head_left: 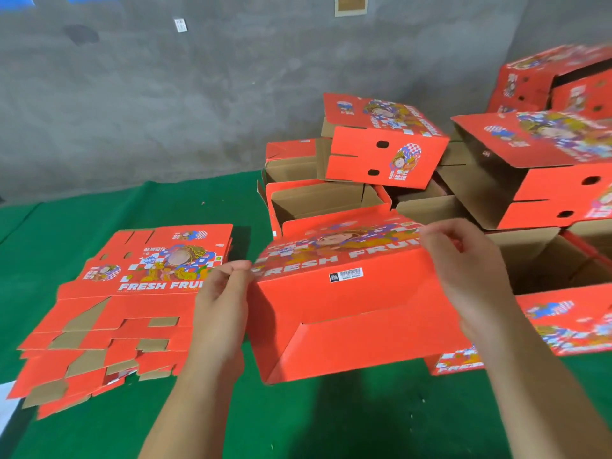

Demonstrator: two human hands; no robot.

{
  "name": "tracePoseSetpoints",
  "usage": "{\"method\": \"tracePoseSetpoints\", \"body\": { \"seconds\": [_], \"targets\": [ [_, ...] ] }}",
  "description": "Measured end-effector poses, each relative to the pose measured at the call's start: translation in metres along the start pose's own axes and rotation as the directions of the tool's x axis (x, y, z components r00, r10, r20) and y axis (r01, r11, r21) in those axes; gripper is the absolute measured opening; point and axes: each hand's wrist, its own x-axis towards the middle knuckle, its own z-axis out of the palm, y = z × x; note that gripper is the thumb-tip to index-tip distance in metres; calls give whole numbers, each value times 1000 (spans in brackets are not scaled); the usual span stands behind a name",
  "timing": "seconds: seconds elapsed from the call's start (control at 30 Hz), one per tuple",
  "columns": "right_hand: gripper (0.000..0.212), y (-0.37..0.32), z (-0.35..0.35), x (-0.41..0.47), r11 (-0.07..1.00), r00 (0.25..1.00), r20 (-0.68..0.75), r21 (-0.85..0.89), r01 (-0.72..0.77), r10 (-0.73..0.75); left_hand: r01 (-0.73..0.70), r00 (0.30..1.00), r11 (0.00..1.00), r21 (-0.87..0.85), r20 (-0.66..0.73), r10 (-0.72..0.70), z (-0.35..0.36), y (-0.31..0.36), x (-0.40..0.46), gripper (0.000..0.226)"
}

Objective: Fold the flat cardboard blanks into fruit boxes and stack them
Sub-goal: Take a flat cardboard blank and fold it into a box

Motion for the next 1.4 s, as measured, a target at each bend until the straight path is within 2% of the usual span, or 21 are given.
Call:
{"method": "tracePoseSetpoints", "body": {
  "seconds": [0.07, 0.17, 0.27, 0.33, 0.43, 0.53, 0.6, 0.67, 0.77, 0.83, 0.87, 0.9, 0.97, 1.0, 1.13, 1.23, 1.33, 1.4],
  "targets": [
    [17, -6, -9, -1, 999, 997, -74, 39, 7, -4, -33, 999, 999, -35, 25, 34, 2, 5, -6, 24],
    [15, -8, -16, -5, 995, 987, -161, 98, 29, -13, -57, 998, 979, -194, 14, 60, 9, 9, -7, 9],
    [21, -6, -16, -16, 996, 984, -175, 94, 3, 14, -40, 997, 954, -299, 56, 60, 14, 7, 0, 11],
    [26, -2, -20, -23, 999, 985, -172, 33, 9, -3, 1, 982, 955, -298, 181, 55, 12, 1, 8, 30],
    [23, 12, -32, -23, 999, 995, -93, -29, 22, -24, -32, 936, 984, -177, 339, 91, 2, -12, 19, 63],
    [48, 32, -41, -20, 1000, 1000, 0, -17, -10, 10, -34, 888, 989, -146, 450, 97, 2, -25, 22, 78],
    [64, 42, -39, -20, 996, 996, 23, 7, -90, 90, 51, 877, 990, -133, 480, 20, 11, -39, 20, 93],
    [70, 52, -33, -23, 990, 991, 46, 55, -127, 125, 180, 835, 979, -100, 542, -98, 24, -53, 15, 101],
    [68, 67, -19, -25, 985, 985, 17, -19, -173, 173, 251, 774, 968, -22, 606, -187, 40, -78, 6, 107],
    [57, 84, -10, -26, 951, 965, -64, -160, -263, 256, 342, 804, 940, -21, 524, -281, 42, -89, 5, 125],
    [54, 91, -6, -29, 926, 956, -78, -235, -294, 284, 357, 827, 934, -22, 472, -305, 40, -92, 7, 123],
    [51, 97, -1, -32, 909, 950, -75, -279, -310, 302, 346, 844, 938, -24, 444, -300, 37, -95, 12, 106],
    [48, 105, 6, -40, 901, 939, -57, -265, -343, 340, 312, 851, 950, -35, 455, -262, 29, -93, 23, 68],
    [46, 110, 9, -42, 901, 930, -50, -235, -365, 364, 308, 860, 951, -32, 437, -264, 26, -92, 27, 60],
    [47, 129, 18, -43, 889, 898, -9, -138, -437, 440, 299, 909, 954, -18, 311, -279, 18, -93, 36, 61],
    [44, 142, 20, -43, 889, 899, 41, -176, -422, 436, 259, 930, 962, 85, 245, -272, 12, -104, 38, 57],
    [47, 156, 16, -43, 871, 892, 28, -235, -433, 451, 265, 899, 920, 290, 270, -344, 4, -114, 37, 53],
    [50, 164, 13, -42, 862, 881, 32, -229, -452, 471, 303, 859, 898, 319, 317, -402, 4, -124, 34, 53]
  ]
}}
